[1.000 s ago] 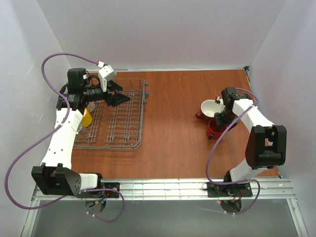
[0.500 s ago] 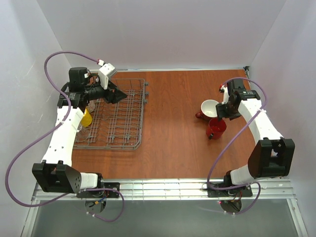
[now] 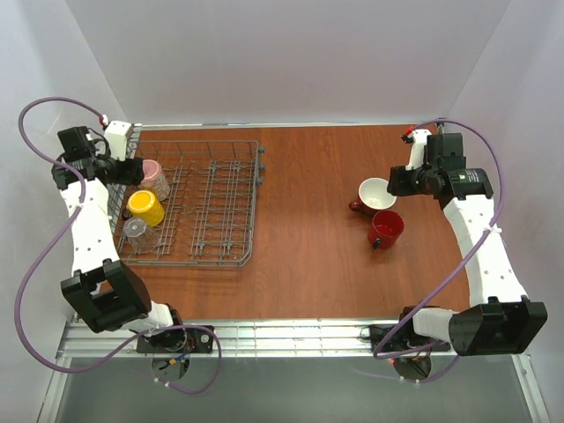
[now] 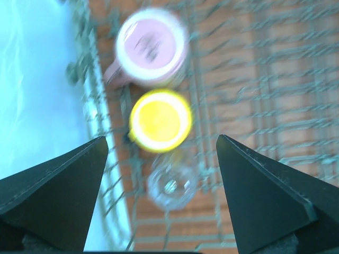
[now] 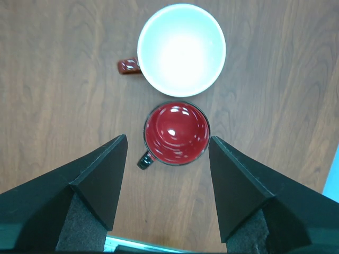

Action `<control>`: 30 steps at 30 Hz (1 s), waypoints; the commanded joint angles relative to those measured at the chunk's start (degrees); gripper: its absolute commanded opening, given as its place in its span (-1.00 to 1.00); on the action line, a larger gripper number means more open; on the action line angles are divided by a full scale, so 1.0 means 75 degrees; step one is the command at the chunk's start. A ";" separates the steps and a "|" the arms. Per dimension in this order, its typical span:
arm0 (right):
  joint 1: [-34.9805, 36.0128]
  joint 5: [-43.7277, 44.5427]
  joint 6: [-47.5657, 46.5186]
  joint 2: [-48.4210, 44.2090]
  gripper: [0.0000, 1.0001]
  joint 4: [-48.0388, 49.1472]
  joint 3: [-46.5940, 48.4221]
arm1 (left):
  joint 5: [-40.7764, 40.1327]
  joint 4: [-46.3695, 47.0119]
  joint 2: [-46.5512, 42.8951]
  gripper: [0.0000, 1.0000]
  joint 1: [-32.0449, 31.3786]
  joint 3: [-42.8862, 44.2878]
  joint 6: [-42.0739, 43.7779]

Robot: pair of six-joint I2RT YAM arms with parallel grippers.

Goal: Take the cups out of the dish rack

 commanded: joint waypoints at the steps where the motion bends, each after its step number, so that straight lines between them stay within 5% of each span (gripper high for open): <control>1: 0.0022 -0.0362 0.0013 -0.0186 0.17 0.0636 -0.0234 | -0.0756 -0.0672 -0.0058 0.58 0.0400 0.0216 0.0880; 12: 0.0245 -0.1229 0.0177 0.0107 0.15 0.0789 0.0139 | 0.0015 -0.1622 0.0035 0.66 0.2413 -0.0720 0.2158; 14: 0.0373 -0.1357 0.0270 0.0189 0.15 0.0789 0.0233 | 0.0297 -0.1796 0.0117 0.96 0.2743 -0.0885 0.2356; 15: 0.0443 -0.1428 0.0329 0.0224 0.15 0.0812 0.0257 | 0.0577 -0.1890 0.0118 0.96 0.2768 -0.0943 0.2415; 22: 0.1286 -0.0785 0.0564 0.0540 0.13 0.0812 0.0421 | 0.0452 -0.1131 -0.0456 0.96 0.2417 -0.2115 0.2557; 30: 0.1815 -0.0362 0.0763 0.0845 0.13 0.0719 0.0480 | -0.0415 -0.0392 -0.0375 0.96 0.0824 -0.2455 0.1772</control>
